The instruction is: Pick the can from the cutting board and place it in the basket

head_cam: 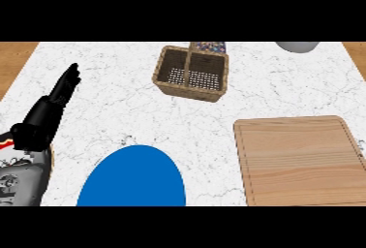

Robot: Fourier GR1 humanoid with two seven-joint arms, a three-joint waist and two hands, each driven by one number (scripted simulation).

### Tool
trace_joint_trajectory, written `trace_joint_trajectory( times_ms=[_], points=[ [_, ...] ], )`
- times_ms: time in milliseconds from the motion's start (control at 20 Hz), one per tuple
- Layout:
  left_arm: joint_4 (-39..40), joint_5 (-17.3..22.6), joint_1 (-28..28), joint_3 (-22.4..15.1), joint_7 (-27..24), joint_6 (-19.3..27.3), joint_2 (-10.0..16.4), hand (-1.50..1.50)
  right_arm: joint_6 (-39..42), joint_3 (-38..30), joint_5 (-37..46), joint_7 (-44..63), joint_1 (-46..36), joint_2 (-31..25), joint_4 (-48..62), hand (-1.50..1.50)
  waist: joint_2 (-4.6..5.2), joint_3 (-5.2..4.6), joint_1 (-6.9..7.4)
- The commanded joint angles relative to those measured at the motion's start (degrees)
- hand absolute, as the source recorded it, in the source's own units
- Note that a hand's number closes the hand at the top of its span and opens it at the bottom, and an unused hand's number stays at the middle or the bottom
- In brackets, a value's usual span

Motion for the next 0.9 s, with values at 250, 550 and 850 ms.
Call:
trace_joint_trajectory(
  times_ms=[250, 550, 850],
  points=[
    [2.5, -1.0, 0.3, -0.7, -3.3, 0.6, -1.2, 0.00, 0.1, 3.4, -0.2, 9.7, -17.2, 7.7, 11.6, 1.50, 0.39, -0.05, 0.16],
    [-1.7, -0.6, 2.2, -0.9, -1.2, -0.3, -0.9, 0.00, -2.6, 4.9, 1.0, 14.3, -20.8, 13.5, 18.0, 1.50, 0.18, -0.01, 0.31],
    [1.5, -2.5, 2.7, -2.2, -4.6, 1.0, -2.5, 0.00, 0.9, 5.7, 1.8, 13.3, -24.5, 13.9, 27.2, 1.50, 0.60, -0.05, 0.50]
  ],
)
